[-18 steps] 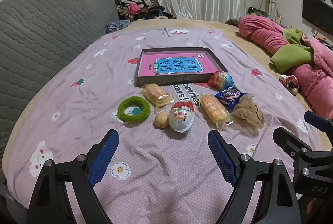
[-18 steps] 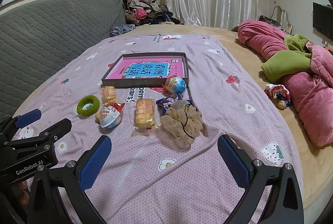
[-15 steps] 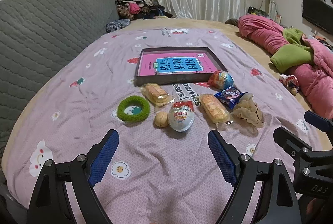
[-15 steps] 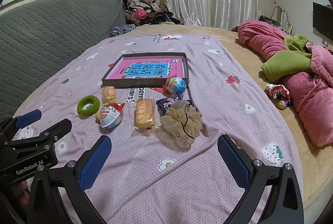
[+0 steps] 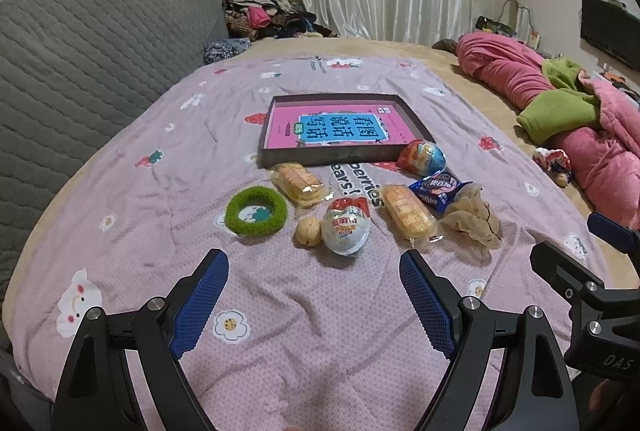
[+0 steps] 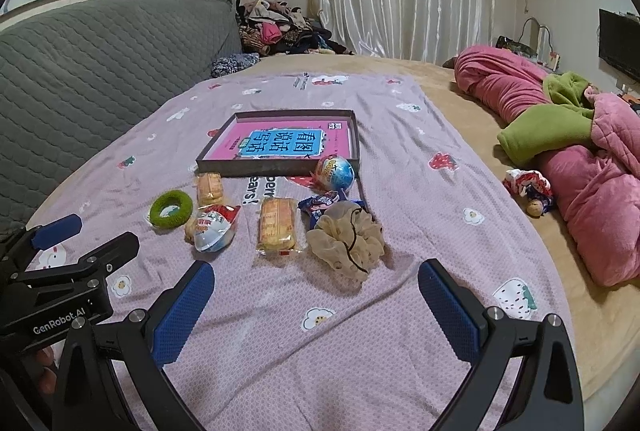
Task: Organize objects
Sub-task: 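Move both tools toward the snacks in front of the tray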
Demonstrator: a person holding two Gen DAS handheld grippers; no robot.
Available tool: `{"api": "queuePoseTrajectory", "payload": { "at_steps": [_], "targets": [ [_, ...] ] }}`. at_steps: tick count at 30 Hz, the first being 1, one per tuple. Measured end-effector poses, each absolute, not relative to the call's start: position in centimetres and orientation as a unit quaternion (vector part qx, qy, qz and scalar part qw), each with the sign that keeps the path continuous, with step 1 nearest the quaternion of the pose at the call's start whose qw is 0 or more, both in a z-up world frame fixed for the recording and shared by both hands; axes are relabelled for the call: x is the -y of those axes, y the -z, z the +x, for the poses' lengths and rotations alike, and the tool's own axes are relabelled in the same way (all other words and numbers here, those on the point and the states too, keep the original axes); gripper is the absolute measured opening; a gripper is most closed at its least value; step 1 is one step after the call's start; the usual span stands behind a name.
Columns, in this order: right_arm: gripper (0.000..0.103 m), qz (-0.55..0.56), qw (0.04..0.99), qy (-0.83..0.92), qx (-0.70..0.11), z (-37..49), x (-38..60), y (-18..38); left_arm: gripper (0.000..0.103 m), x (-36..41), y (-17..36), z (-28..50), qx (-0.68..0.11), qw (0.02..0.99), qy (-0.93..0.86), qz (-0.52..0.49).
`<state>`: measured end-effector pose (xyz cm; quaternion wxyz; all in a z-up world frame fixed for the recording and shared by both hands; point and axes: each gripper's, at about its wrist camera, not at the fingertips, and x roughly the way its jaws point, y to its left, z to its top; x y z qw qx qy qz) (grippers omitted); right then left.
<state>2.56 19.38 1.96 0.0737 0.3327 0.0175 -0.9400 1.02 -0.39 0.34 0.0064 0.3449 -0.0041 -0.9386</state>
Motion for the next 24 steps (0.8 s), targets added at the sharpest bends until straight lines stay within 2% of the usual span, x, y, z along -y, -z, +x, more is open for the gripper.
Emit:
{"api": "queuePoseTrajectory", "payload": {
  "at_steps": [24],
  "targets": [
    [0.103,0.324,0.074,0.943,-0.013,1.6,-21.9,-2.3,0.088,-1.9,-0.5,0.3,0.021,-0.021,0.943,0.331]
  ]
}}
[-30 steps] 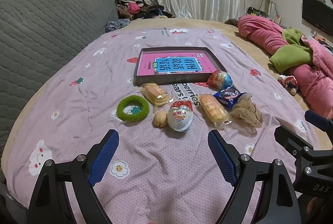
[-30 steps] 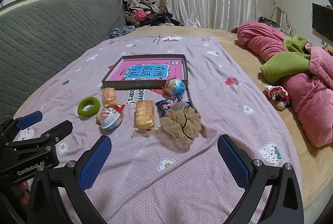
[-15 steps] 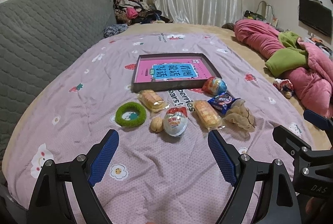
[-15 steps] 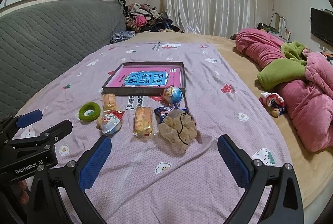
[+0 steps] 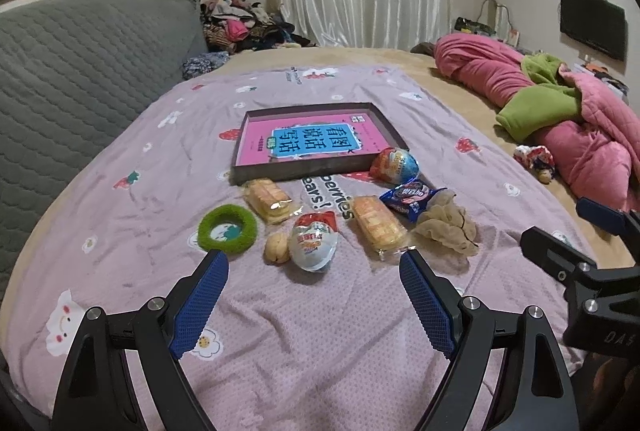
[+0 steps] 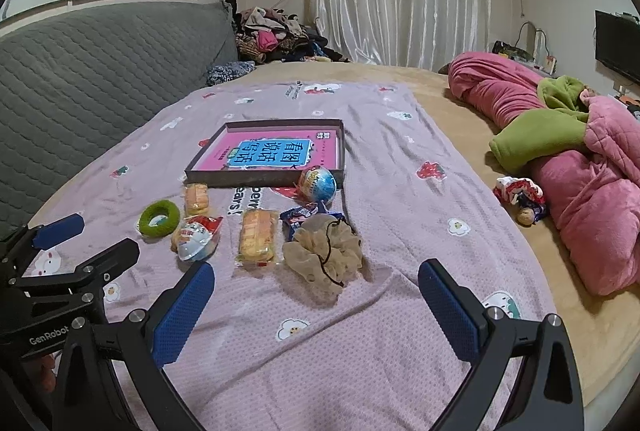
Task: Organize objects
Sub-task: 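Move both tools toward the snacks in front of the tray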
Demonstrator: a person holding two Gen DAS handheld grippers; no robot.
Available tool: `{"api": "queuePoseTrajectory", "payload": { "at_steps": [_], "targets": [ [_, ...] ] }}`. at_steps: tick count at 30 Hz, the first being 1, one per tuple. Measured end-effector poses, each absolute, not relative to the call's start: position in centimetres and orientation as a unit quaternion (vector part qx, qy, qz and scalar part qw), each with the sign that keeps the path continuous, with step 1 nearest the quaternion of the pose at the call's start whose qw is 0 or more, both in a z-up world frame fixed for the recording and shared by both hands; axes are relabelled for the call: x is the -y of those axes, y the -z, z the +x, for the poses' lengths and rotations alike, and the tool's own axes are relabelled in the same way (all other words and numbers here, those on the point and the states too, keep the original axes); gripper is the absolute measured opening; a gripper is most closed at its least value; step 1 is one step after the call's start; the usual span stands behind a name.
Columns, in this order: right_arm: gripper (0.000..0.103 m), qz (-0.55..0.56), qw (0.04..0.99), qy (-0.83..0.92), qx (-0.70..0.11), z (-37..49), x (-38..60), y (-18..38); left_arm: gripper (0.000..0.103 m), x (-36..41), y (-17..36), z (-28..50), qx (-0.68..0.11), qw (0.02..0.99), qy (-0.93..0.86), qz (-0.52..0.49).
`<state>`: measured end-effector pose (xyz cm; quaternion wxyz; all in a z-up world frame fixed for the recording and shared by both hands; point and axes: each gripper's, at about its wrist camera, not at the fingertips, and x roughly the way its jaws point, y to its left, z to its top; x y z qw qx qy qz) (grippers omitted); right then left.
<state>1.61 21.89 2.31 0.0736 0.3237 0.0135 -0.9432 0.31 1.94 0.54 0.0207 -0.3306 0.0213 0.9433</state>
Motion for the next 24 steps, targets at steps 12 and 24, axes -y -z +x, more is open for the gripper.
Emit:
{"api": "queuePoseTrajectory", "payload": {
  "at_steps": [12,24],
  "targets": [
    [0.103,0.359,0.085,0.929,-0.008,-1.7,-22.3,0.5,0.088,-2.1,1.8,-4.1,-0.016,0.024,-0.93,-0.367],
    [0.103,0.4,0.081,0.913,0.0,-5.9,-22.4,3.9,0.088,-2.4,5.1,-8.4,-0.023,0.02,-0.914,-0.404]
  ]
}}
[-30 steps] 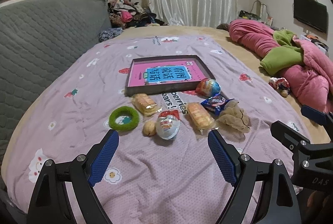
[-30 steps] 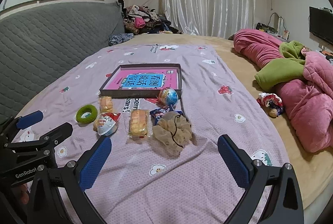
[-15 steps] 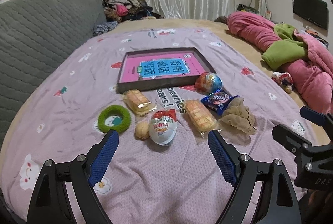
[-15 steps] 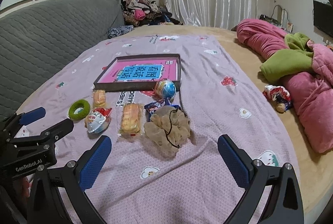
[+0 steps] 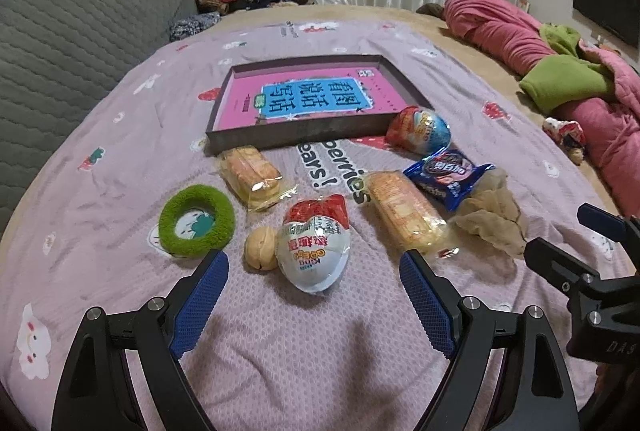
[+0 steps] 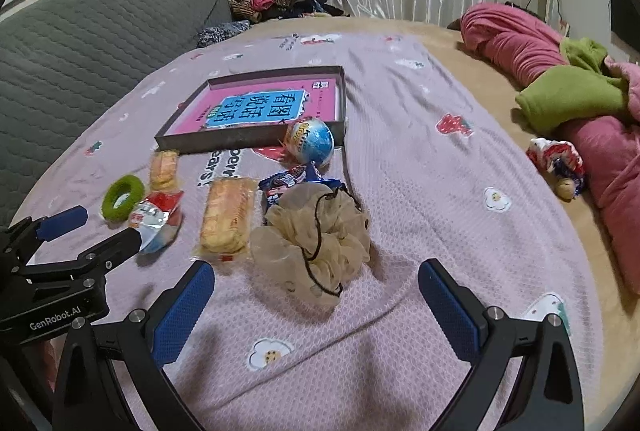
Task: Organize objects
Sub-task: 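Move both tools toward the snacks in front of the tray, then grasp the Kinder Joy egg with the left tool while the right tool grasps the beige scrunchie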
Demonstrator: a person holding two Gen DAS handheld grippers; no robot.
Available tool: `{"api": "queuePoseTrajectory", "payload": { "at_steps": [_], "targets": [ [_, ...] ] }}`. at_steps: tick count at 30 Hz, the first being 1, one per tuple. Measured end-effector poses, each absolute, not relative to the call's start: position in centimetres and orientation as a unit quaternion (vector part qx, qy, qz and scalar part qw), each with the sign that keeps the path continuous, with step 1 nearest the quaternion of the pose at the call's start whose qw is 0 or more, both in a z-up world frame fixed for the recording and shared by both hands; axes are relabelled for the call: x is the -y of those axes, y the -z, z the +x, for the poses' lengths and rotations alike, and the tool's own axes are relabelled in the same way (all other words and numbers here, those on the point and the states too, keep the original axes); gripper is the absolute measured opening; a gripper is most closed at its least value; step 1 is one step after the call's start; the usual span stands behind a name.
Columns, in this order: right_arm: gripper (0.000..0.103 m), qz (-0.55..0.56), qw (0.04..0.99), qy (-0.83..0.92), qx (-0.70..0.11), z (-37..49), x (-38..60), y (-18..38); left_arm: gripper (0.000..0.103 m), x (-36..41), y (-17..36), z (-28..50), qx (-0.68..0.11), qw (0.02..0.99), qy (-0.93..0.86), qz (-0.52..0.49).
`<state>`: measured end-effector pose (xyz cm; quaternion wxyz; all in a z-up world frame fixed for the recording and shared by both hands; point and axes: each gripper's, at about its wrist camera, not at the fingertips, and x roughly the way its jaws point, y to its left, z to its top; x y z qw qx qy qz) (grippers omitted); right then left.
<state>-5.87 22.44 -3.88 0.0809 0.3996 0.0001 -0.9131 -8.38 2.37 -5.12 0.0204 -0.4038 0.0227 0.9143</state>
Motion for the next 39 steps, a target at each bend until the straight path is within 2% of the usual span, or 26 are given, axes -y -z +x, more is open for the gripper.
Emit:
{"api": "queuePoseTrajectory", "payload": {
  "at_steps": [16,23,26,27,28,29,31,35,37,39],
  "targets": [
    [0.102,0.42,0.079,0.904,-0.016,-9.1,-22.4,6.3,0.088,-2.3,7.1,-12.1,-0.028,0.014,-0.902,-0.431],
    [0.101,0.43,0.076,0.899,-0.04,-10.3,-21.4,7.1,0.077,-2.7,7.7,-13.3,-0.033,0.02,-0.896,-0.443],
    [0.094,0.433,0.074,0.897,-0.05,-10.4,-21.0,7.4,0.073,-2.9,8.1,-13.7,-0.034,0.019,-0.893,-0.448],
    [0.089,0.433,0.073,0.897,-0.053,-10.4,-20.9,7.5,0.07,-2.9,8.2,-13.9,-0.032,0.022,-0.892,-0.451],
    [0.085,0.434,0.072,0.896,-0.054,-10.4,-20.9,7.6,0.059,-2.9,8.4,-14.0,-0.03,0.023,-0.89,-0.454],
    [0.083,0.437,0.072,0.895,-0.054,-10.5,-20.9,7.8,0.053,-2.9,8.5,-14.2,-0.03,0.022,-0.888,-0.458],
    [0.072,0.44,0.079,0.893,-0.049,-10.6,-20.9,8.0,0.053,-2.9,8.7,-14.2,-0.032,0.022,-0.887,-0.459],
    [0.059,0.439,0.093,0.893,-0.037,-10.6,-21.1,8.2,0.053,-2.9,8.7,-14.3,-0.03,0.023,-0.888,-0.458],
    [0.047,0.442,0.096,0.891,-0.032,-10.7,-21.2,8.4,0.053,-2.8,8.7,-14.3,-0.028,0.022,-0.888,-0.459],
    [0.04,0.443,0.104,0.89,-0.023,-10.7,-21.3,8.5,0.053,-2.9,8.8,-14.3,-0.032,0.02,-0.887,-0.459]
  ]
}}
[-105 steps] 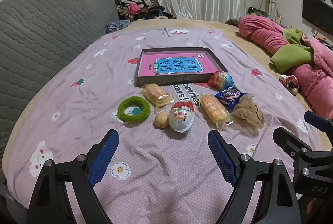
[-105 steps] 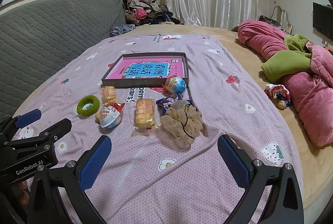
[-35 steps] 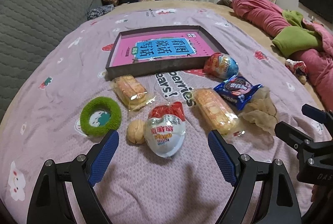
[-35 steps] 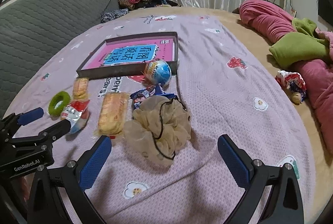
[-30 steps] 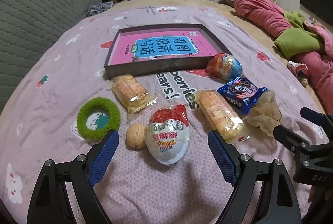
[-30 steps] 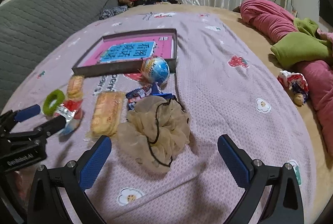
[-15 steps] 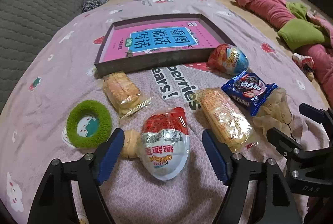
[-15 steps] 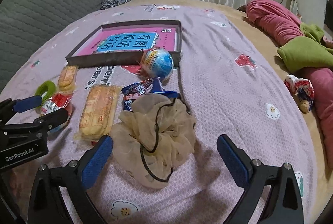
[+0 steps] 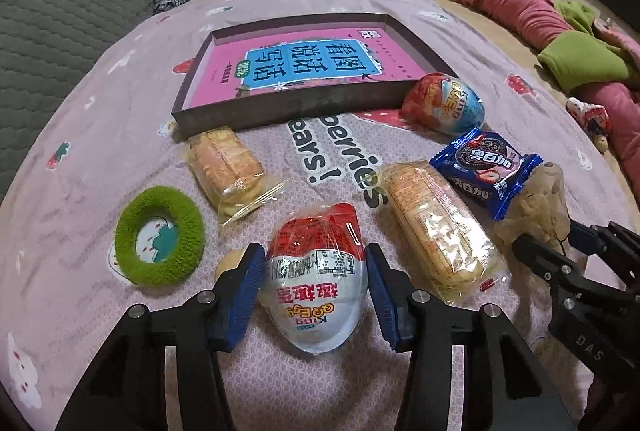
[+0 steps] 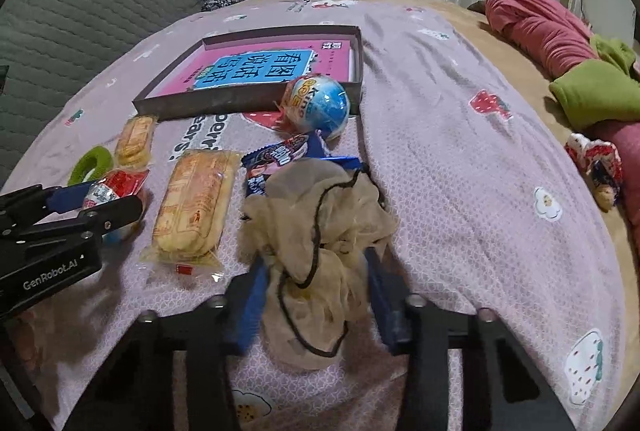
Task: Organize objects
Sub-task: 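Grasp the Kinder Joy egg with the left tool while the right tool grasps the beige scrunchie, then carry the egg and scrunchie with both tools over the pink tray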
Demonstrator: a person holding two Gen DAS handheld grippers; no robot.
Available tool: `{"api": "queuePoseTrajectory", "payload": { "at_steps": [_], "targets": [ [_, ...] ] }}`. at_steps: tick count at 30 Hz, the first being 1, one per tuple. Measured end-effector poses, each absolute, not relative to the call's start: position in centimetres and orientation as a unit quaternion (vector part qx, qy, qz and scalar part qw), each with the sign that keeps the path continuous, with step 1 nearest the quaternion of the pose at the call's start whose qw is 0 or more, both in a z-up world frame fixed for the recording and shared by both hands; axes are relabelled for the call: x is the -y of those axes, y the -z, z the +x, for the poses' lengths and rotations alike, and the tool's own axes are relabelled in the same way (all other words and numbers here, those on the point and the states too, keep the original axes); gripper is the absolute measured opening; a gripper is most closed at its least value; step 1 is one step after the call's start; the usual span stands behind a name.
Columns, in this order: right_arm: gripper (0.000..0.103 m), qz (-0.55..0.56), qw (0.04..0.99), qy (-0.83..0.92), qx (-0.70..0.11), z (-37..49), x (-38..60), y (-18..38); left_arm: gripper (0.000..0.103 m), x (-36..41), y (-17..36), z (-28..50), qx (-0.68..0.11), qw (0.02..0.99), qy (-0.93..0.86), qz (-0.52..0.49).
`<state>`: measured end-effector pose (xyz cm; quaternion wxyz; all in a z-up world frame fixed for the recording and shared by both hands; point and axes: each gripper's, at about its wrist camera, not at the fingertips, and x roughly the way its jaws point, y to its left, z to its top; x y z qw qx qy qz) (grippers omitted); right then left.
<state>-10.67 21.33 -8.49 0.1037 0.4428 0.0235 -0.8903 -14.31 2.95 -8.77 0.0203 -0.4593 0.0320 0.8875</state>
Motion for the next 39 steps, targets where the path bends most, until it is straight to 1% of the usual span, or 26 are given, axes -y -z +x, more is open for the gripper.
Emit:
{"api": "queuePoseTrajectory", "payload": {
  "at_steps": [4,8,17,28,39],
  "targets": [
    [0.028,0.441,0.11,0.891,-0.021,-10.6,-21.4,8.4,0.052,-3.3,8.7,-14.1,-0.045,0.017,-0.889,-0.455],
    [0.023,0.436,0.116,0.893,-0.012,-10.1,-21.8,8.1,0.052,-3.1,8.6,-14.0,-0.036,0.018,-0.89,-0.454],
    [0.022,0.421,0.132,0.897,0.007,-8.7,-22.1,6.3,0.052,-2.6,6.7,-12.8,-0.018,0.026,-0.9,-0.435],
    [0.022,0.397,0.151,0.905,0.024,-7.0,-21.5,2.9,0.052,-1.5,3.4,-11.0,-0.005,0.029,-0.912,-0.409],
    [0.022,0.375,0.16,0.913,0.009,-6.3,-19.9,-0.9,0.052,-0.2,0.2,-9.6,-0.003,0.033,-0.923,-0.385]
  ]
}}
